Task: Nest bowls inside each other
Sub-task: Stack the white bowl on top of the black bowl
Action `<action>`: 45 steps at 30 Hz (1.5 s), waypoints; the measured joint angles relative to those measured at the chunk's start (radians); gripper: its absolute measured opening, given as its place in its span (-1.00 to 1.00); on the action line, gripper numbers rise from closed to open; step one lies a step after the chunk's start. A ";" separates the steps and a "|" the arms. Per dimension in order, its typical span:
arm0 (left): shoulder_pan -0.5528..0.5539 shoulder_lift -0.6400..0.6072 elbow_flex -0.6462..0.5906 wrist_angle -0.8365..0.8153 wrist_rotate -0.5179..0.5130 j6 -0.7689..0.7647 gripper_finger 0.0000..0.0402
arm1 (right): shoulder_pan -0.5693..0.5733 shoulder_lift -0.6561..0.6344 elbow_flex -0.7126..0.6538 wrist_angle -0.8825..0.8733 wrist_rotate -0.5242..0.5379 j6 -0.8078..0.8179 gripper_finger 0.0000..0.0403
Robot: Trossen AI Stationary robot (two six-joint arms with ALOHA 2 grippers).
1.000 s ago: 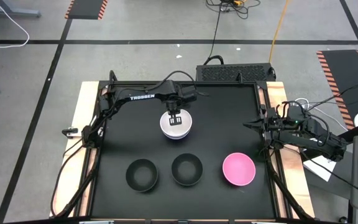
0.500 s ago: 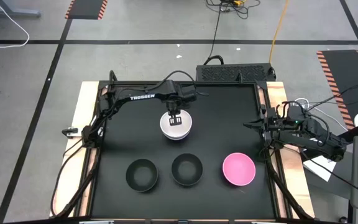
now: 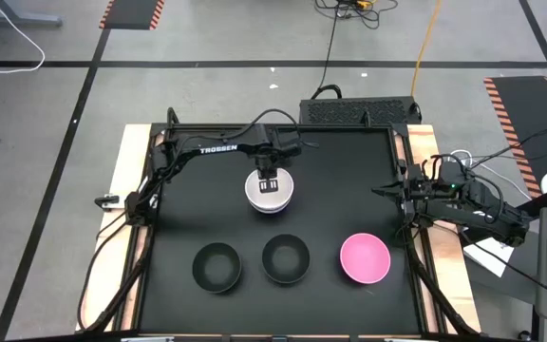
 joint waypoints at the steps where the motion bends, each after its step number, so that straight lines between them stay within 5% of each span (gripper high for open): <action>1: -0.001 0.000 0.000 0.001 0.001 -0.003 -0.41 | 0.000 0.000 0.000 0.000 0.000 0.000 -1.00; 10: 0.000 0.001 0.000 0.007 0.001 -0.025 0.14 | 0.000 0.000 0.000 -0.001 0.000 0.000 -1.00; 18: 0.001 -0.011 0.004 -0.012 0.000 -0.032 0.40 | 0.000 0.000 0.000 -0.001 0.000 0.000 -1.00; 45: 0.078 -0.090 0.011 0.011 0.101 -0.013 0.44 | 0.000 0.000 0.000 0.002 -0.022 0.001 -1.00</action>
